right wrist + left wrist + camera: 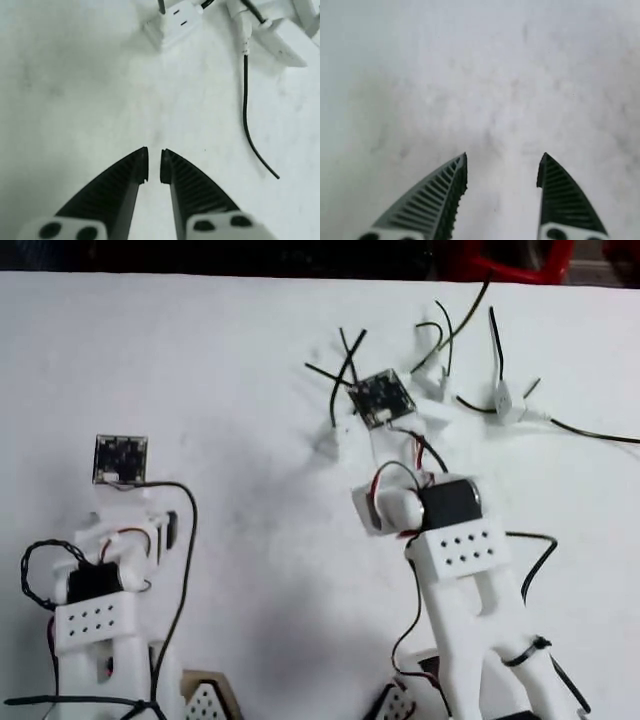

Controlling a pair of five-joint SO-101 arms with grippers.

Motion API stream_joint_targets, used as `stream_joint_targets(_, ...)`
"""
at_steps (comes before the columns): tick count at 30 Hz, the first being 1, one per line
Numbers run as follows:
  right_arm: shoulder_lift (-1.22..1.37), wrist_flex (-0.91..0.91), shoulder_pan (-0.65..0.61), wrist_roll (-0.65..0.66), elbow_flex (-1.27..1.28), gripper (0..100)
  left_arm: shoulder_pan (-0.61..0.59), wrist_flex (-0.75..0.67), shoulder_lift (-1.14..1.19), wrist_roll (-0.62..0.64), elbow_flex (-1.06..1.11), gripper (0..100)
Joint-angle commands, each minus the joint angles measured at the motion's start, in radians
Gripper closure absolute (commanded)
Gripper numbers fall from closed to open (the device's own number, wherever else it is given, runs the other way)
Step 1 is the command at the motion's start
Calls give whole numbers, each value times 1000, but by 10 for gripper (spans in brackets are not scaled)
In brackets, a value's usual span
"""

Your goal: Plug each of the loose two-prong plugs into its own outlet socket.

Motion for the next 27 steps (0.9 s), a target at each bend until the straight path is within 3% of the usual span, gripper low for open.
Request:
stream_joint_targets(1, -71, 7, -7, 3, 49, 958, -2, -26, -22, 6, -3, 775)
stream_joint_targets(5, -174, 7, -7, 3, 138, 958, -2, -26, -22, 6, -5, 791)
stream_joint_targets(13, -453, 5, -5, 3, 324, 958, 28, -17, -22, -17, -18, 974)
stream_joint_targets(22, -799, -22, -2, 3, 540, 958, 58, -15, -22, -49, -17, 977)
stream_joint_targets(27, -969, -142, 99, 2, 713, 958, 59, -15, -22, -49, -17, 977)
